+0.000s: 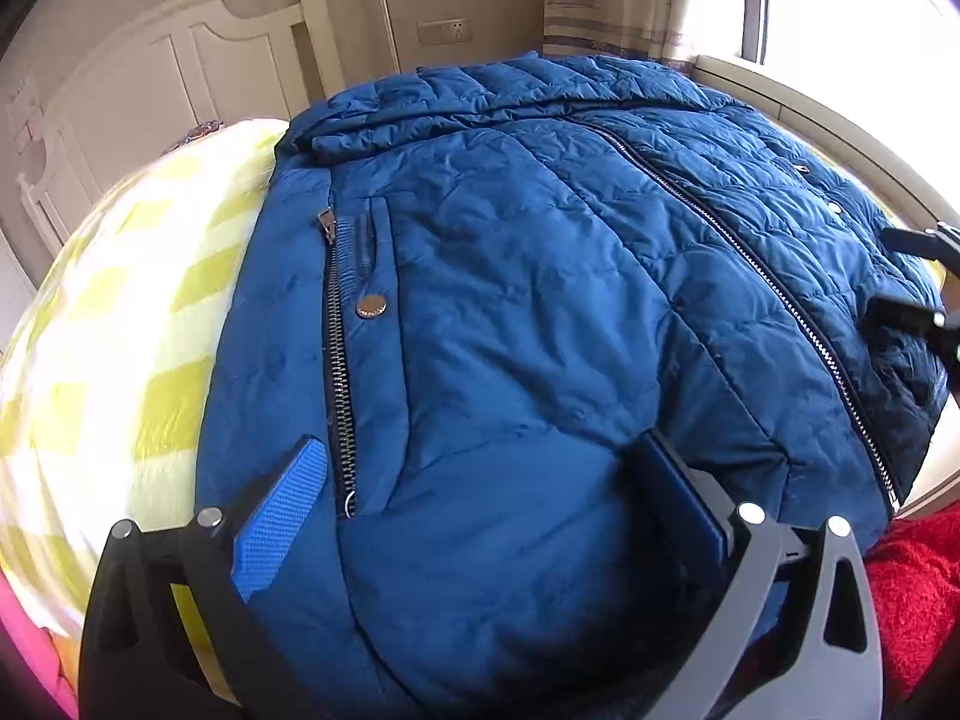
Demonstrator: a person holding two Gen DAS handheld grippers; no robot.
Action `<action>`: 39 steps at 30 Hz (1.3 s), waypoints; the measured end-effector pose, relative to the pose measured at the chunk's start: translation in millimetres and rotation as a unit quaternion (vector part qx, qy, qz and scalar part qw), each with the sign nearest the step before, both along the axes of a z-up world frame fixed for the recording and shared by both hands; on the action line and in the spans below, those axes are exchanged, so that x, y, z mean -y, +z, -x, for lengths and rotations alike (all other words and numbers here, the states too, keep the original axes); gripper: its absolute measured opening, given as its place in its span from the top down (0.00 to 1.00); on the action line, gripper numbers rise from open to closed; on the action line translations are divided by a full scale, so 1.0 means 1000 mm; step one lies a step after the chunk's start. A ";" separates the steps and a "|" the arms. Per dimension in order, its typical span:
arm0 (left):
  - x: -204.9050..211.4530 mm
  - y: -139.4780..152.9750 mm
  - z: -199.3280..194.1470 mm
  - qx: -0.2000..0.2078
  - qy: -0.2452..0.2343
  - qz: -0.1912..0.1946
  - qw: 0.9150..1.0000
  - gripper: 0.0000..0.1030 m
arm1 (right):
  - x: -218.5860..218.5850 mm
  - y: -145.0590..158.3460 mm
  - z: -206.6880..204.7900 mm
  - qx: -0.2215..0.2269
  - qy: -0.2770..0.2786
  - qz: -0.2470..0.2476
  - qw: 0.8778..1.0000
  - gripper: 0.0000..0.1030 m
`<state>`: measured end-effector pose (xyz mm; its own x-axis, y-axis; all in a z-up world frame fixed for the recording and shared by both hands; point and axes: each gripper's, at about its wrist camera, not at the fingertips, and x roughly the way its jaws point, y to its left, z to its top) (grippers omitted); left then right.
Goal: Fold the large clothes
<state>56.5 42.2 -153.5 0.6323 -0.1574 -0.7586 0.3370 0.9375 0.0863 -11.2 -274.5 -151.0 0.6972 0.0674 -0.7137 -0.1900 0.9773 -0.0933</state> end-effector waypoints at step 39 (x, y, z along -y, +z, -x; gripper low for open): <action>-0.098 -0.006 0.038 0.010 0.084 0.073 0.994 0.08 | 0.082 -0.019 0.051 0.000 -0.068 -0.075 0.995 0.09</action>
